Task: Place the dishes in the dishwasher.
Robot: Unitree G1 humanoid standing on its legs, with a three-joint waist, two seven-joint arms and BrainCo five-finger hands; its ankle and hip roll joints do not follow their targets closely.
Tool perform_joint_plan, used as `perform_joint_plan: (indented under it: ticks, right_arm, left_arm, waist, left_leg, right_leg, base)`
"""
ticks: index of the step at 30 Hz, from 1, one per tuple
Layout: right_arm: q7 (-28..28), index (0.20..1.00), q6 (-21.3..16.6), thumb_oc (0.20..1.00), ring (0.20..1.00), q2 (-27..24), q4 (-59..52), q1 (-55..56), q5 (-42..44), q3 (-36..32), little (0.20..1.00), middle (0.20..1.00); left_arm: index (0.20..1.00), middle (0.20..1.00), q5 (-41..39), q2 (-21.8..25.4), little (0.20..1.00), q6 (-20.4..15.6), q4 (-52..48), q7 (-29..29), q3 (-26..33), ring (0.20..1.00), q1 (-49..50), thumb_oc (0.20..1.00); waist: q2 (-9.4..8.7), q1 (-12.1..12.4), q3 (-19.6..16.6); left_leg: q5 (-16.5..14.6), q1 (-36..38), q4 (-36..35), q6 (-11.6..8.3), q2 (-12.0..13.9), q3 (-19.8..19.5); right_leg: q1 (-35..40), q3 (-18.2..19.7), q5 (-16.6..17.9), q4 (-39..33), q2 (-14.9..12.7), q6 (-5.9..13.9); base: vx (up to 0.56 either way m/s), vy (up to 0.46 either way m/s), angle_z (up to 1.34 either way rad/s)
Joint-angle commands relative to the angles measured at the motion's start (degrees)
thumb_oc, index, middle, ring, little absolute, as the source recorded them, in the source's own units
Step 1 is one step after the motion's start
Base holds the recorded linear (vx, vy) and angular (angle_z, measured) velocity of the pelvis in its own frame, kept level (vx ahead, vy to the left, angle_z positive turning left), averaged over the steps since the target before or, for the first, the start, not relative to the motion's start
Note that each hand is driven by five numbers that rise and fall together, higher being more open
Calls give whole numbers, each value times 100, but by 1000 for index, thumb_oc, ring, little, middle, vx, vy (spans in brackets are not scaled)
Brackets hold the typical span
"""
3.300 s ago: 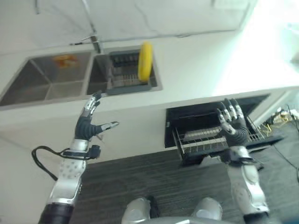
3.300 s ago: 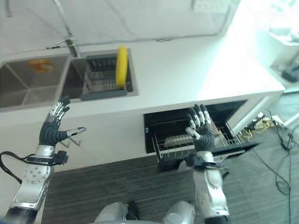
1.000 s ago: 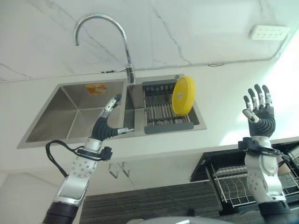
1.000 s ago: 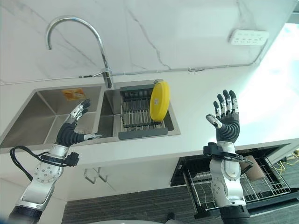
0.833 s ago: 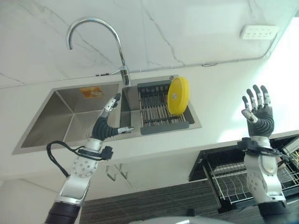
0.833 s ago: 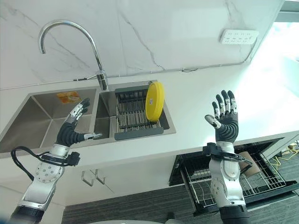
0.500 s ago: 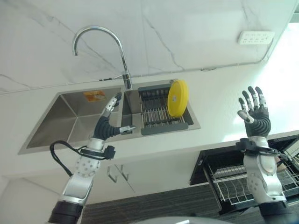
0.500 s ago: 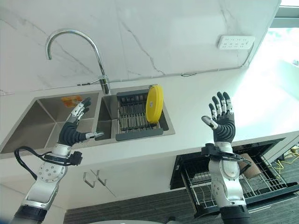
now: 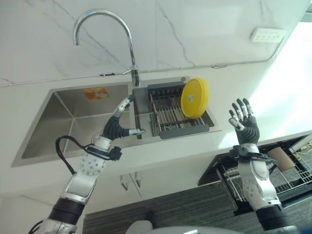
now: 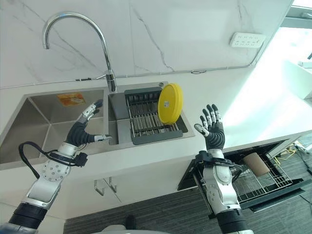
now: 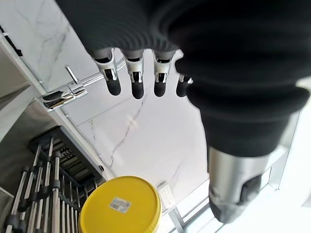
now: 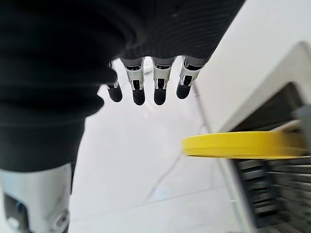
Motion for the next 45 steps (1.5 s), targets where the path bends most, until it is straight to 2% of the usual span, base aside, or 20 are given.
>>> perform_joint_plan:
  ticks: [1,3,10,19,31,45]
  right_arm:
    - [-239,1000,-212,1000,1000,-165,-50,-519,-94,-148,1000,1000]
    - [-425,1000,-299,1000,1000,-208,120,-636,-95,-211,1000,1000]
    - [-383,1000,-175,1000,1000,-351,544,-817,13,-352,1000,1000]
    - [-294,1000,251,1000,1000,-622,933,-1411,-164,-229,1000,1000]
    - [-158,1000,617,1000,1000,-929,1527,-2006,-195,-58,1000,1000]
    - [-300,1000,566,1000,1000,-850,2221,-2432,68,152,1000,1000]
  left_arm:
    - [1000,1000,115,-117,1000,-182,-209,79,110,1000,-195,1000]
    - [1000,1000,105,-103,1000,-169,-175,30,96,1000,-221,1000]
    - [1000,1000,14,-36,1000,-185,-208,-171,98,1000,-217,1000]
    - [1000,1000,-61,27,1000,-52,-216,-374,-68,1000,-412,1000]
    - [1000,1000,-222,187,1000,0,-260,-629,-195,1000,-527,1000]
    - [1000,1000,-348,390,1000,61,-346,-741,-363,1000,-673,1000]
  waist:
    - [255,39,-150]
    - [262,73,-163]
    - [265,161,-222]
    - [247,267,-255]
    - [212,423,-200]
    - [255,584,-88]
  left_leg:
    - [-916,462,188,-336,558,58]
    - [-945,490,182,-327,567,65]
    - [-1003,604,144,-328,591,60]
    - [-1043,691,117,-367,613,21]
    - [-1032,695,97,-460,692,-35]
    - [-983,718,99,-544,743,-160]
  right_leg:
    - [-472,-18,18,219,192,-51]
    - [-451,-35,12,219,192,-44]
    - [-356,-138,17,166,190,-25]
    - [-272,-256,38,105,200,-17]
    - [-197,-351,33,46,249,-22]
    - [-80,-413,5,39,321,-52]
  base:
    - [36,-35,2]
    - [35,-34,2]
    - [24,-17,1]
    - [40,-10,2]
    - [59,-26,8]
    - [71,-28,2]
